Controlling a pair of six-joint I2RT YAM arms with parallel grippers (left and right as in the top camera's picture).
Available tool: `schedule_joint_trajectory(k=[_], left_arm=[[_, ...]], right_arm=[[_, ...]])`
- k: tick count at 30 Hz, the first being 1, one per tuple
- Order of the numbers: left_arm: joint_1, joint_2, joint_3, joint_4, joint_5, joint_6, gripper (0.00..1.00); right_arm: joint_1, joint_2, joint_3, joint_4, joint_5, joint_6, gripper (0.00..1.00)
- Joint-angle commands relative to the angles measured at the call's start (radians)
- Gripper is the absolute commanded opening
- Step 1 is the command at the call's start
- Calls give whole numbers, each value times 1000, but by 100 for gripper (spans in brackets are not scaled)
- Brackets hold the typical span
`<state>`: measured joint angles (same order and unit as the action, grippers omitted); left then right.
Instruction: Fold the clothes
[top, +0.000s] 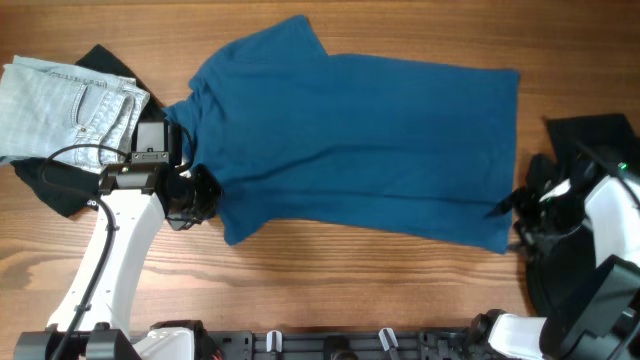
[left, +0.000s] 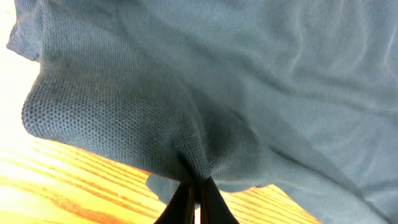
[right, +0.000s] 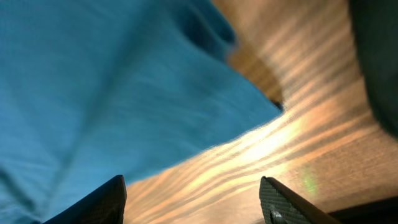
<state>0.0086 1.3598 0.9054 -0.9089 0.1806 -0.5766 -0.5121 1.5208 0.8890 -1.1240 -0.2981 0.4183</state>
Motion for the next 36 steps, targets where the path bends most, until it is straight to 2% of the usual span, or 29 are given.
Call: schedule_joint_trajectory(k=[1, 7, 8, 10, 11, 13, 14, 16, 18, 20, 22, 26, 31, 36], left_arm=[[6, -4, 10, 11, -21, 24, 4], [6, -4, 10, 22, -22, 24, 4], [6, -4, 10, 22, -22, 24, 4], [6, -4, 10, 22, -21, 24, 4], [6, -4, 10, 23, -22, 24, 4], [6, -4, 10, 27, -22, 24, 4], [6, -4, 10, 29, -22, 24, 4], [6, -4, 10, 30, -22, 24, 4], [6, -4, 10, 30, -22, 24, 4], [6, -4, 10, 29, -21, 24, 4], [6, -4, 10, 28, -21, 24, 4], [7, -4, 10, 18, -21, 66, 4], [6, -4, 10, 6, -21, 73, 4], [6, -4, 10, -35, -13, 72, 5]], right_arm=[[4, -8, -142, 62, -17, 65, 67], [4, -8, -269, 331, -14, 108, 69], [4, -8, -272, 350, -37, 105, 63], [4, -8, -272, 349, -39, 101, 41], [4, -8, -272, 358, -41, 82, 38], [4, -8, -272, 385, -59, 40, 54], [4, -8, -272, 387, -79, 26, 58], [4, -8, -272, 389, -100, 6, 57], [4, -8, -272, 388, -100, 2, 39], [4, -8, -272, 393, -151, -27, 4], [4, -8, -260, 396, -248, -104, 4], [4, -21, -128, 224, -256, -165, 4], [4, -51, 25, 47, -207, -126, 4], [4, -59, 48, 39, -127, -95, 4]])
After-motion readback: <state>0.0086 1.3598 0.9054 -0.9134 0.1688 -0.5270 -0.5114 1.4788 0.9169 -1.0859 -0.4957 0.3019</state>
